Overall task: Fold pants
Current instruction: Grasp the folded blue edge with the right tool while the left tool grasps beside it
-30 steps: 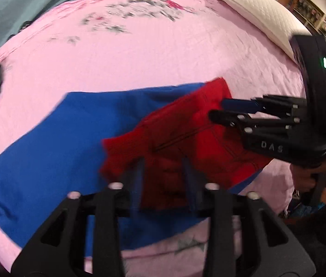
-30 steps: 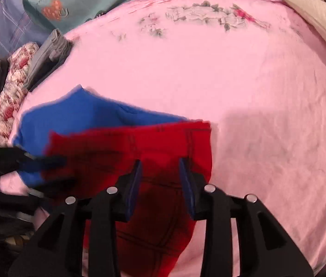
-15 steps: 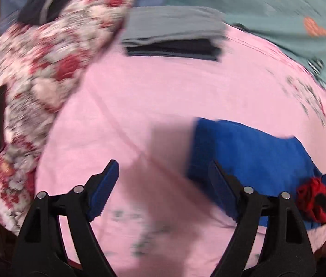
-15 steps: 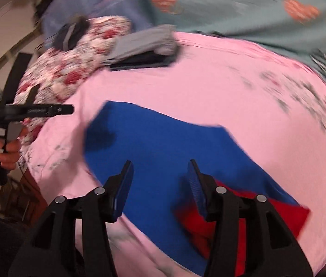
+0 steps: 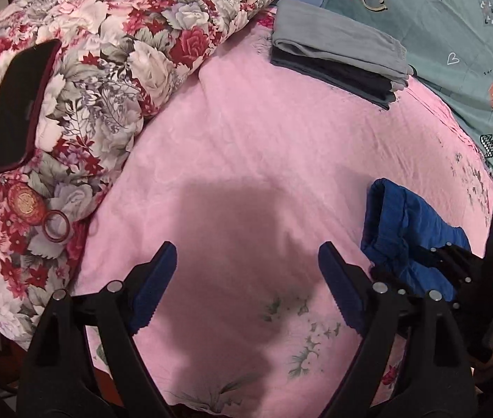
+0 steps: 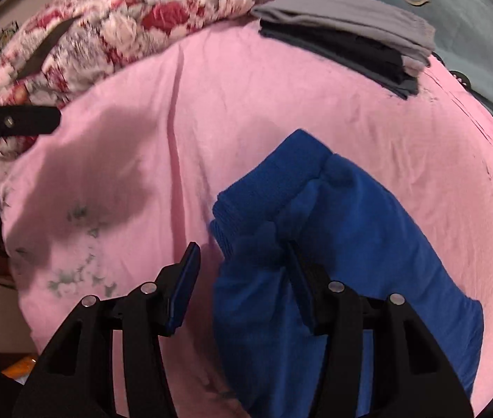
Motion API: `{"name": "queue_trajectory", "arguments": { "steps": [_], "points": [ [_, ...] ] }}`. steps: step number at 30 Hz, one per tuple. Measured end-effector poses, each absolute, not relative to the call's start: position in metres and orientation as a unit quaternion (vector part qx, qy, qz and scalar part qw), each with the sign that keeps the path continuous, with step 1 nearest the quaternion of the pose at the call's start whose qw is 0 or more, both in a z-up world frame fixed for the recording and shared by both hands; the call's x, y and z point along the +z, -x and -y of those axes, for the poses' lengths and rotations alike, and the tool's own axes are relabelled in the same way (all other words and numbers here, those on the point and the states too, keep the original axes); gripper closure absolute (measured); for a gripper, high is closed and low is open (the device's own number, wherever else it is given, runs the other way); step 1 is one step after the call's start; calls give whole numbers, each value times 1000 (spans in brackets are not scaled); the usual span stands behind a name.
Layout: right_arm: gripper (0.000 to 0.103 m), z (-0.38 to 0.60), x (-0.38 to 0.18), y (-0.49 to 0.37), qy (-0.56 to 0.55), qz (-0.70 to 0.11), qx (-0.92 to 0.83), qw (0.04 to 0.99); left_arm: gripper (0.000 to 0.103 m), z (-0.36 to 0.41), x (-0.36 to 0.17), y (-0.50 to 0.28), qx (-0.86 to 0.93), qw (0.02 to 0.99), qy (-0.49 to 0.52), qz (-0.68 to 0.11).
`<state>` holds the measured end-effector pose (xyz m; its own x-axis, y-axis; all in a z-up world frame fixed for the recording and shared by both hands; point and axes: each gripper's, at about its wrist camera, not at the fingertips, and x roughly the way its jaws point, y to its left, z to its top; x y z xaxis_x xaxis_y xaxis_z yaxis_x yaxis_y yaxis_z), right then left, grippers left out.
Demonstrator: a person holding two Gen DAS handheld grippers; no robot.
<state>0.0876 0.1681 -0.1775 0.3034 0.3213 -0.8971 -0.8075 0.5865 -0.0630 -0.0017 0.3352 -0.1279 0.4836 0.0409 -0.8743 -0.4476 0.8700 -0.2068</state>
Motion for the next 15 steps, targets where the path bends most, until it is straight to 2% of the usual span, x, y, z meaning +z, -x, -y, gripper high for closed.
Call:
{"name": "queue_trajectory", "arguments": {
  "steps": [4, 7, 11, 15],
  "points": [
    [51, -162, -180, -91, 253, -465, 367, 765, 18, -338, -134, -10, 128, 836, 223, -485],
    [66, -160, -179, -98, 246, -474, 359, 766, 18, -339, -137, -24, 113, 837, 230, -484],
    [78, -152, -174, -103, 215, -488, 358, 767, 17, -336, -139, -42, 83, 834, 246, -487],
    [82, -138, -155, -107, 148, -495, 356, 778, 15, -329, -139, -62, 43, 828, 266, -492]
  ]
}}
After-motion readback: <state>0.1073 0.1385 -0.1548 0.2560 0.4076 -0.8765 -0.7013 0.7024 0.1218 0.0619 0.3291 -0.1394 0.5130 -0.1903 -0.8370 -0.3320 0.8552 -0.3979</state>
